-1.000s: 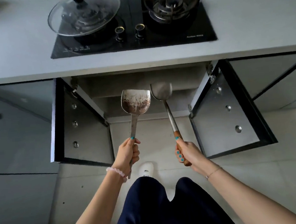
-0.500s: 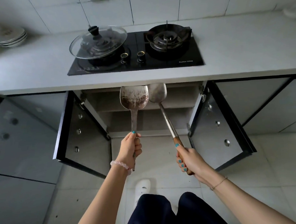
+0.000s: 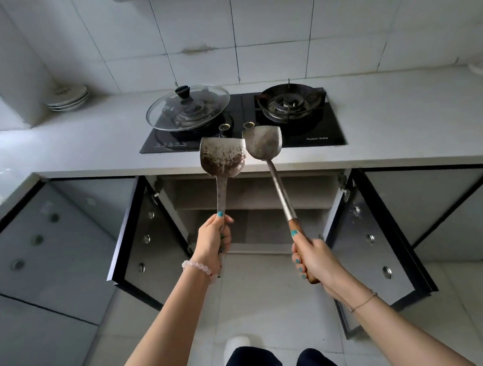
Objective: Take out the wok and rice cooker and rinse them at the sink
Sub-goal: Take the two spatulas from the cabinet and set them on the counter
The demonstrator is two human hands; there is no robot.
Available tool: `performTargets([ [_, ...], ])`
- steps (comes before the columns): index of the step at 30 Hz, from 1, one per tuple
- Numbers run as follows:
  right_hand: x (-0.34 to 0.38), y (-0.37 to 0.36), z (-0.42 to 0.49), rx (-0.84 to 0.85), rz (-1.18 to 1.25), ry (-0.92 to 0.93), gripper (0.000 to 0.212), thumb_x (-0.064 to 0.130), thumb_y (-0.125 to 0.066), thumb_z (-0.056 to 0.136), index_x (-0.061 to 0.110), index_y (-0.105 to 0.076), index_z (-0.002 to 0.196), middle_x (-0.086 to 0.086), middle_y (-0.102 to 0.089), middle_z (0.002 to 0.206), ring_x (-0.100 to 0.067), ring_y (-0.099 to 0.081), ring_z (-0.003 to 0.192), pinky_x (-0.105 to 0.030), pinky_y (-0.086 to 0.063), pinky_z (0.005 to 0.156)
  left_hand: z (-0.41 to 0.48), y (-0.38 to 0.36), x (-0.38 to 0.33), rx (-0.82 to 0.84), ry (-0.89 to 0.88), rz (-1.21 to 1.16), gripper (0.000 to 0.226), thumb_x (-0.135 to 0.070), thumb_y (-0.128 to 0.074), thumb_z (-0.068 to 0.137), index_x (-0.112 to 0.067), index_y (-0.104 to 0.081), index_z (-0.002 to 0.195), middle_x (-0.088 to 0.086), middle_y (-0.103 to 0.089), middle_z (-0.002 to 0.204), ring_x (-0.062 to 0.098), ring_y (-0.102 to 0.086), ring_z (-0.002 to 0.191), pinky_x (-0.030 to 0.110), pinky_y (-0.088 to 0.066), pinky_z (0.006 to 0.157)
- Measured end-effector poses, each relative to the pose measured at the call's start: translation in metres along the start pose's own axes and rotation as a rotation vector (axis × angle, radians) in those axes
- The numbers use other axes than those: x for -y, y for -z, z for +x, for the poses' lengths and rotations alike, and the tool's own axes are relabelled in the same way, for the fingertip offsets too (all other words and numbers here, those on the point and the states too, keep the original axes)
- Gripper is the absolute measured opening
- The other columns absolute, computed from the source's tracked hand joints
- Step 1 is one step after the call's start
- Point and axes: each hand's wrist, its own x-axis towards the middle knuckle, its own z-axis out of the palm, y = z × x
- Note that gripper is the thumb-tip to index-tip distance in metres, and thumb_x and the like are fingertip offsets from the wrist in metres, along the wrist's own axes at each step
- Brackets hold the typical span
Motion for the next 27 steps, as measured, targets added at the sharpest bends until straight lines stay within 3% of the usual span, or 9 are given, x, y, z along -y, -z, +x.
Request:
performTargets([
  [13,0.051,-0.106,0.025,0.108,-0.092,0.097,0.028,0.031,-0.049,0.096,0.009,-0.054,0.079,0.001,-0.049,0.055,-0.008,-0.043,0.042,-0.02,-0.038,0.04,0.014,0.112,-0.06,-0.072,-0.099,-0.159,0.034,-0.018,-0.03,0.102,-0.012,-0.051,0.076,-0.008,-0.034,0.044,0.006,-0.028,0.038,0.017,-0.027,0.038],
  [20,0.074,-0.244,0.04,0.216,-0.123,0.13,0.019,0.025,-0.052,0.095,0.008,-0.055,0.086,0.0,-0.048,0.059,-0.006,-0.042,0.044,-0.017,-0.039,0.04,0.03,0.242,-0.095,-0.175,-0.113,-0.204,0.032,-0.018,-0.031,0.102,-0.014,-0.051,0.077,-0.01,-0.033,0.042,0.005,-0.027,0.034,0.015,-0.024,0.037],
  [27,0.098,-0.418,0.051,0.273,-0.071,0.116,0.021,0.02,-0.051,0.096,0.01,-0.05,0.077,0.001,-0.043,0.055,-0.006,-0.037,0.039,-0.016,-0.031,0.037,0.056,0.391,-0.13,-0.166,-0.097,-0.231,0.027,-0.018,-0.033,0.101,-0.015,-0.051,0.081,-0.008,-0.032,0.045,0.007,-0.025,0.039,0.019,-0.017,0.044],
])
